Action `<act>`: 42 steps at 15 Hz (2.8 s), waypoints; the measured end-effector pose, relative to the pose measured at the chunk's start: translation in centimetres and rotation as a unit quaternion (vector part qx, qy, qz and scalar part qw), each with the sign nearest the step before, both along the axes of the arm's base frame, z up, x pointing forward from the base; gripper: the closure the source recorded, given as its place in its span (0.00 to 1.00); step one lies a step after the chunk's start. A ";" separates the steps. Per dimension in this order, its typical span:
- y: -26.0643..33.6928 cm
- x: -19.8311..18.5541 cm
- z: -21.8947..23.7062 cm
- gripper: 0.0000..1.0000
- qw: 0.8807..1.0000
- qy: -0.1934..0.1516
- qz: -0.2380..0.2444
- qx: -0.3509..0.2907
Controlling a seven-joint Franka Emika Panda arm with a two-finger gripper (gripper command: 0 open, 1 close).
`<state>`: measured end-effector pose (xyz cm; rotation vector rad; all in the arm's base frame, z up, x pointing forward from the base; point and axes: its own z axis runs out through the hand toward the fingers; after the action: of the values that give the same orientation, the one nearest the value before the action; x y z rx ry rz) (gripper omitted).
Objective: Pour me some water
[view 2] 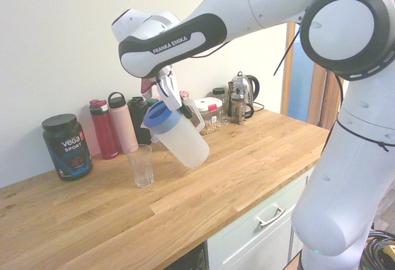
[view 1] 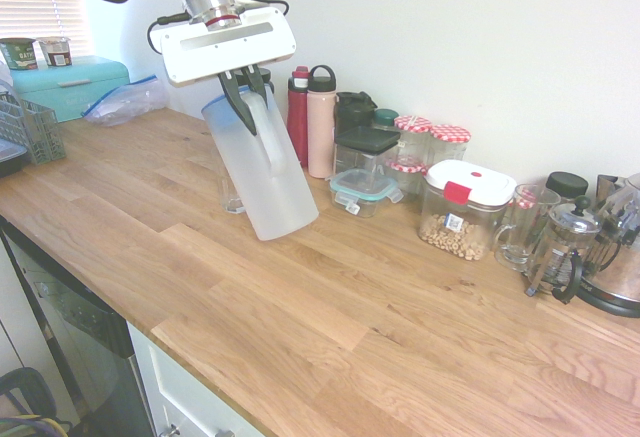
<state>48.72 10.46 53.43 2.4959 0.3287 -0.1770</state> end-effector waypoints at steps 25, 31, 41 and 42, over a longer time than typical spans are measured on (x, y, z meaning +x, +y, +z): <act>8.9 2.5 -6.8 1.00 0.956 -0.003 0.086 -0.281; 8.6 3.0 -6.4 1.00 0.958 -0.009 0.084 -0.274; -9.6 3.9 5.5 1.00 0.991 -0.121 -0.059 -0.002; -12.1 4.1 5.5 1.00 0.988 -0.128 -0.085 0.022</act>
<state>52.79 -1.60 58.95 2.5521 0.0137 0.0838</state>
